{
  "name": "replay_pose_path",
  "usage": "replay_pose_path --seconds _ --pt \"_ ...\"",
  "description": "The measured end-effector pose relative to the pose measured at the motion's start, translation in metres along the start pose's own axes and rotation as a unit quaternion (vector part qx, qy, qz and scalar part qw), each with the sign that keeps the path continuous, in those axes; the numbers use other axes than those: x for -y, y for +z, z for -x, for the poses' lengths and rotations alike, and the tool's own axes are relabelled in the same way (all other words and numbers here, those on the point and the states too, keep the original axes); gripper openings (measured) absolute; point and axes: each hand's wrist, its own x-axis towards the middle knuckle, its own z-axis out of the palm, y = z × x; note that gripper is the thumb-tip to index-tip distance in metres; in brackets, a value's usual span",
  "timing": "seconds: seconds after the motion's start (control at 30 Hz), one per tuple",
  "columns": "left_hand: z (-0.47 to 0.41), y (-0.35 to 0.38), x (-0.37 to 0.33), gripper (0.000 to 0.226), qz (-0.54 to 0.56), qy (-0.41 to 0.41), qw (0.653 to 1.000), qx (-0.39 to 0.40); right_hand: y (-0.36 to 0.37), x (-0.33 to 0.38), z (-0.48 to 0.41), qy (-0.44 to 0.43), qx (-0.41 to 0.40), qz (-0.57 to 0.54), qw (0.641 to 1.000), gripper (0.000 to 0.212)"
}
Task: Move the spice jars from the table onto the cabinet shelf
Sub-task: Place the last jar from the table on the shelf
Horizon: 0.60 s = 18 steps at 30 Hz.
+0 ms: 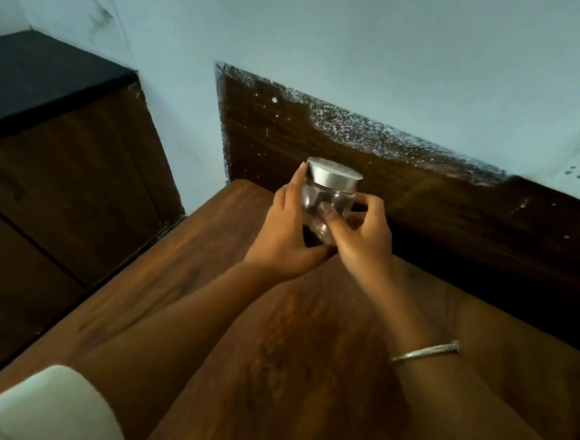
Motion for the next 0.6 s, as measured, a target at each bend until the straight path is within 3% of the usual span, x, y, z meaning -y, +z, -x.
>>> replay_pose_path --seconds 0.13,0.27,0.37,0.43,0.5,0.6 --pt "0.034 0.026 -0.07 0.125 0.016 0.034 0.999 -0.031 -0.069 0.018 0.053 -0.037 -0.045 -0.018 0.998 0.045" --pt "0.069 0.047 -0.137 0.122 0.159 0.005 0.987 -0.039 -0.143 0.029 0.107 -0.047 -0.035 -0.089 0.994 0.039" --pt "0.096 0.055 -0.183 0.104 0.313 -0.019 0.95 0.007 -0.197 0.03 0.143 0.014 0.004 -0.184 0.983 0.055" --pt "0.109 0.062 -0.208 0.09 0.343 -0.008 0.938 0.05 -0.223 0.026 0.166 0.053 0.047 -0.213 0.975 0.067" --pt "0.12 0.067 -0.226 0.082 0.357 0.001 0.929 0.095 -0.238 0.024 0.185 0.057 0.07 -0.256 0.963 0.062" --pt "0.133 0.073 -0.253 0.08 0.355 0.006 0.924 0.14 -0.263 0.031 0.206 0.008 0.019 -0.283 0.959 0.057"
